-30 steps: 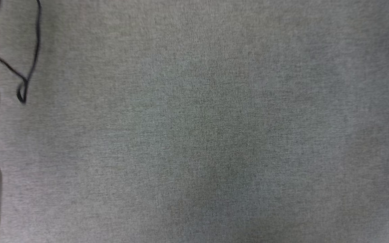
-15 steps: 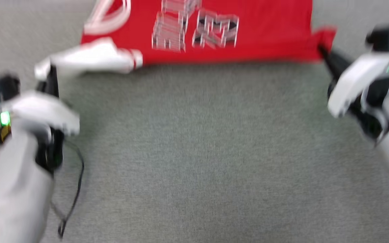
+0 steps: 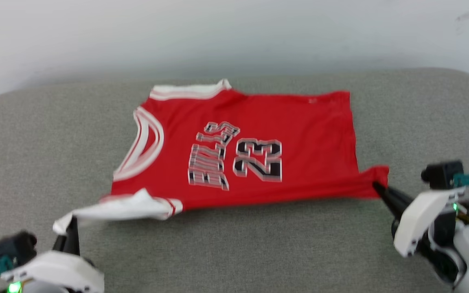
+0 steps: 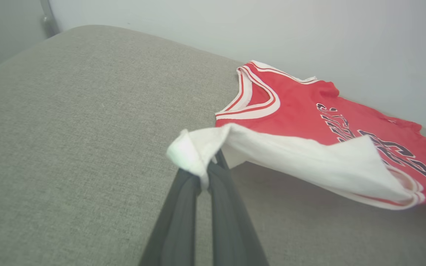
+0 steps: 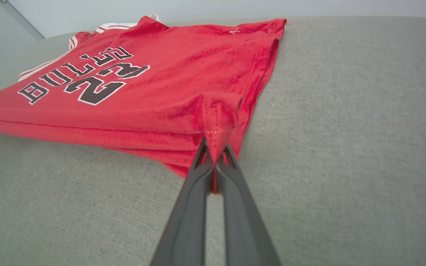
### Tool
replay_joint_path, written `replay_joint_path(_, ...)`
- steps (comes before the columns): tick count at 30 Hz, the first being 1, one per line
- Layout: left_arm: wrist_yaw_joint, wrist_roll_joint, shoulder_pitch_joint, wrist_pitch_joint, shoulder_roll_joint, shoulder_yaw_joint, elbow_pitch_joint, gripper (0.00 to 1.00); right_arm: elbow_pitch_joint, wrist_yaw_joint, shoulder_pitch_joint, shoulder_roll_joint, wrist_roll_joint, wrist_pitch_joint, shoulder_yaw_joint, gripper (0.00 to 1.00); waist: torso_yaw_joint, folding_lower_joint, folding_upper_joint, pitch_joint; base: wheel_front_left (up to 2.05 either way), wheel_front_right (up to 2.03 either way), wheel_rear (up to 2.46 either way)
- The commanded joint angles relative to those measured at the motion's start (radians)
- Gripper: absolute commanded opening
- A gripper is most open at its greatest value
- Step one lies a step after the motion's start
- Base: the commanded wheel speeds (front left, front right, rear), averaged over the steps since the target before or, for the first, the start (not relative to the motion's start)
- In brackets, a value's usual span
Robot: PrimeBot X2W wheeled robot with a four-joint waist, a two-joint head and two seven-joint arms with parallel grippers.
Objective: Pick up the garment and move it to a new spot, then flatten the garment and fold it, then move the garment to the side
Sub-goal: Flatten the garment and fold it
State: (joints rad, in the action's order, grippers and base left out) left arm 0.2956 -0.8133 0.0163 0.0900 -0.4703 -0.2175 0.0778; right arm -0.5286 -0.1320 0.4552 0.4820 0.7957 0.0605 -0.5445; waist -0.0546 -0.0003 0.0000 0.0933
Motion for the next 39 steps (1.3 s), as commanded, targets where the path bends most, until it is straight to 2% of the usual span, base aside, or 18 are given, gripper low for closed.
replay_joint_path(1,0.03,-0.004,-0.051,-0.007,-0.013,0.017,-0.039,0.0,0.012,0.002,-0.05,0.01,-0.006,0.01,0.018,0.0,-0.004,0.0003,0.0,-0.031,0.0,0.0,0.0)
replay_joint_path(9,0.156,-0.02,-0.302,-0.08,-0.043,0.033,-0.284,0.0,0.161,0.002,-0.302,-0.006,-0.074,0.074,0.167,0.0,0.009,0.0003,0.0,-0.095,0.0,0.0,0.0)
replay_joint_path(12,0.177,-0.017,-0.348,-0.074,-0.042,0.04,-0.359,0.0,0.232,0.002,-0.386,-0.026,-0.108,0.12,0.237,0.0,0.014,0.0003,0.0,-0.1,0.0,0.0,0.0)
replay_joint_path(15,0.176,-0.01,-0.344,-0.061,-0.033,0.038,-0.387,0.0,0.295,0.002,-0.44,-0.061,-0.149,0.164,0.302,0.0,0.017,0.0003,0.0,-0.088,0.0,0.0,0.0)
replay_joint_path(20,0.127,-0.009,-0.236,-0.058,-0.02,0.008,-0.352,0.0,0.352,0.002,-0.44,-0.13,-0.217,0.238,0.368,0.0,0.019,0.0003,0.0,-0.036,0.0,0.0,0.0)
replay_joint_path(27,0.0,-0.026,-0.028,-0.064,0.002,-0.046,-0.154,0.0,0.329,0.002,-0.349,-0.185,-0.281,0.294,0.37,0.0,0.005,0.0003,0.0,0.051,0.0,0.0,0.0)
replay_joint_path(38,-0.153,-0.052,0.228,-0.111,0.072,-0.128,0.219,0.01,0.16,0.002,-0.204,-0.188,-0.309,0.266,0.285,0.0,-0.008,0.0003,0.0,0.134,0.0,0.0,0.0)
replay_joint_path(39,-0.162,-0.053,0.241,-0.115,0.076,-0.132,0.248,0.31,0.145,0.002,-0.2,-0.191,-0.305,0.258,0.276,0.21,-0.009,0.0003,0.0,0.134,0.0,0.0,0.0)
